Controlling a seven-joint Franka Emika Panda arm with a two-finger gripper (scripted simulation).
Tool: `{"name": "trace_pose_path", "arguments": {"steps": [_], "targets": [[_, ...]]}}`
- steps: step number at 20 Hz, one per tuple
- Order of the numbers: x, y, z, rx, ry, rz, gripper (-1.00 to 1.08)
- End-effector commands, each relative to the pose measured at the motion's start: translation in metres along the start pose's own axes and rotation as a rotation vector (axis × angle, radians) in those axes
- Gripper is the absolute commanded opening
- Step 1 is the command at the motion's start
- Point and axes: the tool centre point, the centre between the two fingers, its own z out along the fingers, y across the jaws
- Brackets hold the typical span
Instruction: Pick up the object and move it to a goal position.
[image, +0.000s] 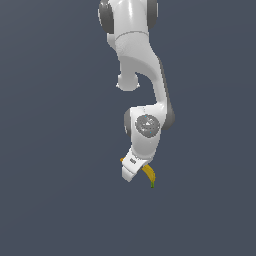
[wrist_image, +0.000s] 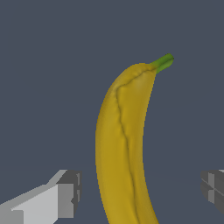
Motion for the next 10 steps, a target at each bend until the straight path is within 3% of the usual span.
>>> {"name": "trace_pose_path", "arguments": {"steps": [1, 8, 9, 10], "targets": [[-0.001, 0.000, 0.013, 0.001, -0.001, -0.001, 1.00], [0.001, 0.000, 0.024, 0.000, 0.000, -0.002, 1.00], [0.001, 0.000, 0.024, 0.000, 0.000, -0.002, -1.00], [0.001, 0.000, 0.024, 0.000, 0.000, -0.002, -1.00]]}}
